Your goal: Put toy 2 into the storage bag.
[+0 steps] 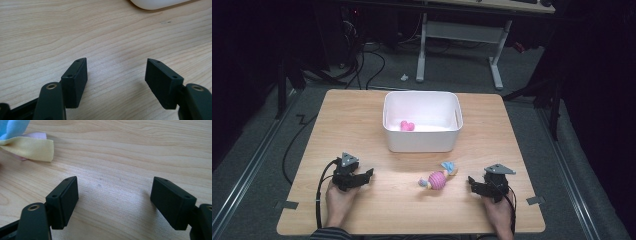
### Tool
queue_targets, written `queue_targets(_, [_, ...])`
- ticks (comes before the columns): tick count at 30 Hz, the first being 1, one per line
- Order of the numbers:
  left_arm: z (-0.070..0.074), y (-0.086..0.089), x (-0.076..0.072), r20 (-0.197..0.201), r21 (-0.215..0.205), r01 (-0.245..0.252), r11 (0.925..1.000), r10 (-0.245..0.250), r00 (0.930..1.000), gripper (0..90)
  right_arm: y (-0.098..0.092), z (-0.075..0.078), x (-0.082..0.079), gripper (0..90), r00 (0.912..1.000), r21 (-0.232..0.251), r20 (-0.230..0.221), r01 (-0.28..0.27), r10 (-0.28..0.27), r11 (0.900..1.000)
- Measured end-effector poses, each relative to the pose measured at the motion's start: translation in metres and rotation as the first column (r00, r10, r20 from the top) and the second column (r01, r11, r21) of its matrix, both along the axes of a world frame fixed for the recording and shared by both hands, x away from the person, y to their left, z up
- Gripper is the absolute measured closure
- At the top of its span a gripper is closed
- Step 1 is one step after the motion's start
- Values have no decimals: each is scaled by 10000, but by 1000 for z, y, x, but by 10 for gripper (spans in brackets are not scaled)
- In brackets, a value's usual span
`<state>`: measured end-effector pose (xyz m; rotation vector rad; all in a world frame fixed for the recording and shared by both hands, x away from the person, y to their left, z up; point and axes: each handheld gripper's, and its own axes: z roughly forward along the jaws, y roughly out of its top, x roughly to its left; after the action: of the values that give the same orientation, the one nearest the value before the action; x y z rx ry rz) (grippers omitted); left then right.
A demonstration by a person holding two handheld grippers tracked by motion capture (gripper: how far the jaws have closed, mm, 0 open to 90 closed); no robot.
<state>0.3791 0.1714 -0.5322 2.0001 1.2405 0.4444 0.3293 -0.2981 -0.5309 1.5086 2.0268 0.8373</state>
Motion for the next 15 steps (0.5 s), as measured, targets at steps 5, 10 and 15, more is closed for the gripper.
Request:
queue_targets(5, [-1, 0, -1, 89, 95, -34, 9999, 33, 10000, 341, 0, 0, 0, 218, 10000, -13, -2, -65, 65, 10000])
queue_targets(10, [-4, -5, -2, 448, 529, -71, 9986, 47, 9990, 321, 0, 0, 0, 223, 9999, 26, -30, -126, 126, 9999])
queue_targets(15, [-4, -5, -2, 440, 535, -238, 9983, 215, 9988, 299, 2, 0, -3, 277, 9998, 39, 46, -188, 188, 9998])
